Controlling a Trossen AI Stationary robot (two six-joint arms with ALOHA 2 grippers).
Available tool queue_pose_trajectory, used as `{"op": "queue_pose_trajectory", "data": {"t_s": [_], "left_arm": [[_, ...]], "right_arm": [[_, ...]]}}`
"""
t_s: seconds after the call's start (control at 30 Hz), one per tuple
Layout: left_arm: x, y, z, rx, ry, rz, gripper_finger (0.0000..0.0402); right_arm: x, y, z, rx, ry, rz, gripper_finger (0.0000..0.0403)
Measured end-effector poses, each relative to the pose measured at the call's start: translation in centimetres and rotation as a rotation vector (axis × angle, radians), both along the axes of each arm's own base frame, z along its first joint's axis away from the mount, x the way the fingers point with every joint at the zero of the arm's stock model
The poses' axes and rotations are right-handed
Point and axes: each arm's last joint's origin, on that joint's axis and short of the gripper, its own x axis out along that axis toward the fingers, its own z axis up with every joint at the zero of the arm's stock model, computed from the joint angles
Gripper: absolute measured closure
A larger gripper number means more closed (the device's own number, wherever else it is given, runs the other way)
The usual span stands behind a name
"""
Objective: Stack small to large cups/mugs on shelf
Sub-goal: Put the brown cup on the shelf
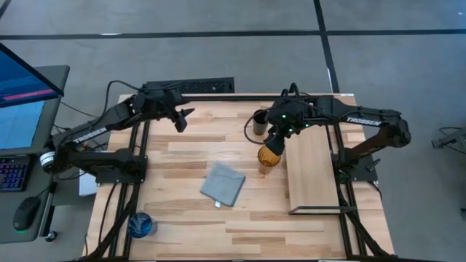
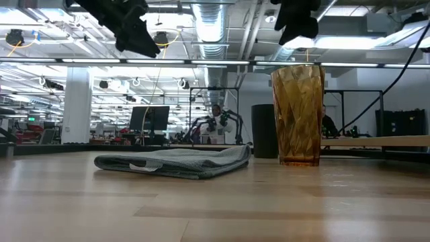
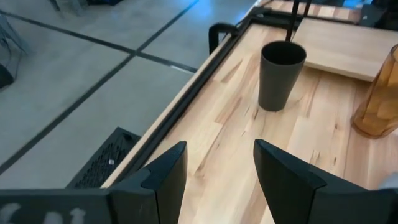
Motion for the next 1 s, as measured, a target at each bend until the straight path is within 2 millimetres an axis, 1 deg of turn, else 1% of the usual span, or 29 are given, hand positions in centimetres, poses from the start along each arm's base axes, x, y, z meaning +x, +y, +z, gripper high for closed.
{"op": "queue_pose_trajectory", "data": {"t_s": [0.13, 0.2, 0.27, 0.33, 0.4, 0.53, 1.0], "left_arm": [[0.4, 0.2, 0.0, 0.005, -0.011, -0.004, 0.0223], [0.5, 0.2, 0.1, 0.015, -0.029, -0.006, 0.0223], [0.5, 0.3, 0.2, 0.02, -0.038, -0.006, 0.0223], [0.4, 0.2, 0.3, 0.023, -0.043, -0.006, 0.0223], [0.4, 0.2, 0.4, 0.026, -0.048, -0.006, 0.0223], [0.4, 0.2, 0.4, 0.024, -0.045, -0.006, 0.0223], [0.4, 0.2, 0.4, 0.023, -0.045, -0.006, 0.0223]], "right_arm": [[0.3, -0.1, -0.9, -0.015, 0.071, -0.012, 0.0163], [0.1, -0.3, -1.4, -0.005, 0.128, -0.026, 0.0163], [0.7, -0.5, -1.6, 0.016, 0.111, -0.059, 0.0164], [0.7, -0.6, -2.0, 0.032, 0.137, -0.078, 0.0164], [0.9, -0.7, -1.8, 0.053, 0.118, -0.085, 0.0164], [0.9, -0.4, -2.1, 0.116, 0.134, -0.069, 0.0164], [1.0, -0.1, -2.1, 0.14, 0.132, -0.095, 0.0164]]}}
